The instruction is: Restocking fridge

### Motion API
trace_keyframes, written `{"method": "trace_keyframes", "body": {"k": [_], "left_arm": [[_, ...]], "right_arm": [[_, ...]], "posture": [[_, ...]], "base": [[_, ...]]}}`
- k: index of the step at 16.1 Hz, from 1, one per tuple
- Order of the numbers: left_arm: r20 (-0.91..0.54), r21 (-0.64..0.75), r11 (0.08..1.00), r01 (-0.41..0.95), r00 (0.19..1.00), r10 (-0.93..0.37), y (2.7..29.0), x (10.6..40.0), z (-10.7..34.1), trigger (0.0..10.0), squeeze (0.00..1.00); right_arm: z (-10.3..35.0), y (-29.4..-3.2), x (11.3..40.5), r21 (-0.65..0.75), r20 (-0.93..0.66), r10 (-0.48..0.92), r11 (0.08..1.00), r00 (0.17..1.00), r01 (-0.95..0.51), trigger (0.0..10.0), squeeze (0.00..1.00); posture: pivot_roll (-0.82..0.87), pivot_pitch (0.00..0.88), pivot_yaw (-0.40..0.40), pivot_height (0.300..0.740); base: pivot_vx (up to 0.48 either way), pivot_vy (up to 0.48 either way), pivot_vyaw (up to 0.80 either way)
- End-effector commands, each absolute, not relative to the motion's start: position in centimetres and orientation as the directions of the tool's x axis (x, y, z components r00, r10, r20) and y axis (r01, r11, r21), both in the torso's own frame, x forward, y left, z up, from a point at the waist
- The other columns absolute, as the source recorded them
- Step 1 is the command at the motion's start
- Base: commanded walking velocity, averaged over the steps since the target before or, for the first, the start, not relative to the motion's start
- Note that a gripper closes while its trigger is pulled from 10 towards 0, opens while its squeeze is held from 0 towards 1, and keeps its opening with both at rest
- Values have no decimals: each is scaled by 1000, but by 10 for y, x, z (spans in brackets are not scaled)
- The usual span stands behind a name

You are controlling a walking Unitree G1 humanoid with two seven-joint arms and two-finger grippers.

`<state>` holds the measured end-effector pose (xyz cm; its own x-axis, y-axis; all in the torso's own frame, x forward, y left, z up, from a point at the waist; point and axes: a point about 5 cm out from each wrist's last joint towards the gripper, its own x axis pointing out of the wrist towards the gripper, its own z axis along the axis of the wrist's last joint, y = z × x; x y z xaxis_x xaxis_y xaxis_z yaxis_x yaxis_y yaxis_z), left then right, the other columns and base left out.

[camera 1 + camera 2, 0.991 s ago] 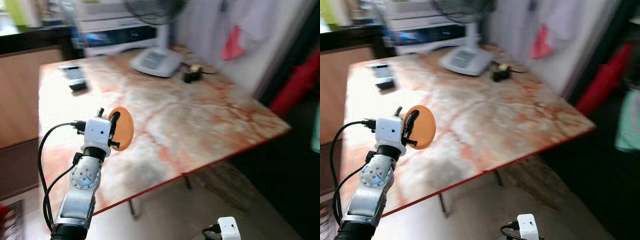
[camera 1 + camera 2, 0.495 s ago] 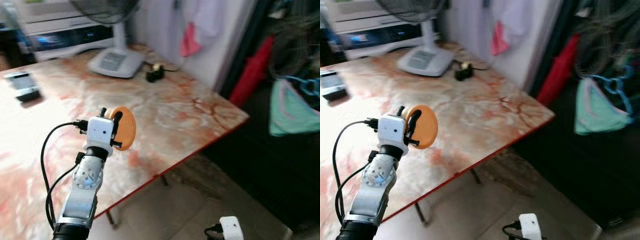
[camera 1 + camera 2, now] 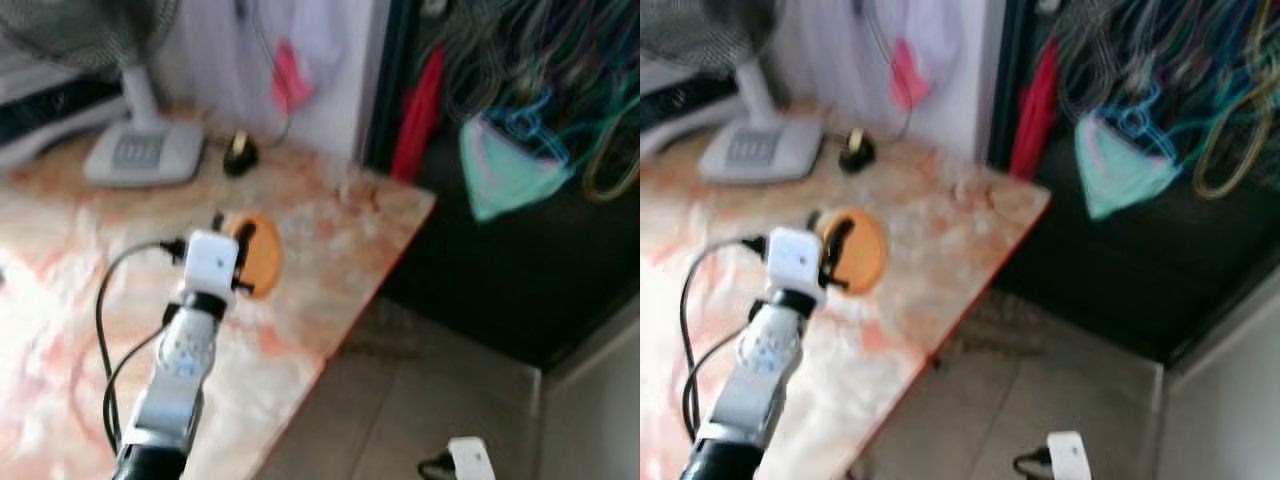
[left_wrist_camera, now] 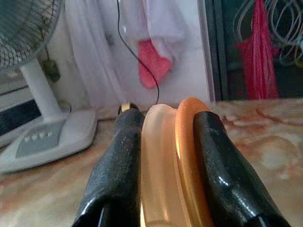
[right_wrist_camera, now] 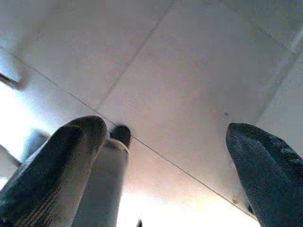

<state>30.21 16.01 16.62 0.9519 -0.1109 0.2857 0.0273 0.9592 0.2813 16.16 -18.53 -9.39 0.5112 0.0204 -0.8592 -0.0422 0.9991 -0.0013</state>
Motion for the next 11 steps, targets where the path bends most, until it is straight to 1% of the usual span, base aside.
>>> {"method": "trace_keyframes", "body": {"k": [1, 9, 11], "left_arm": [[301, 297, 955, -10, 950, -83, 170, 301, 170, 10000, 0], [301, 297, 955, -10, 950, -83, 170, 301, 170, 10000, 0], [290, 278, 960, 23, 951, -107, 164, 300, 166, 10000, 0]], "right_arm": [[-93, -180, 164, 12, -854, 33, 999, 519, -44, 10000, 0], [-93, -180, 164, 12, -854, 33, 999, 519, -44, 10000, 0], [-93, -181, 166, -2, -851, 29, 998, 525, -58, 10000, 0]], "posture": [[78, 0, -27, 740], [78, 0, -27, 740], [83, 0, -35, 740]], "base": [[0, 390, -800], [0, 390, -800], [0, -345, 0]]}}
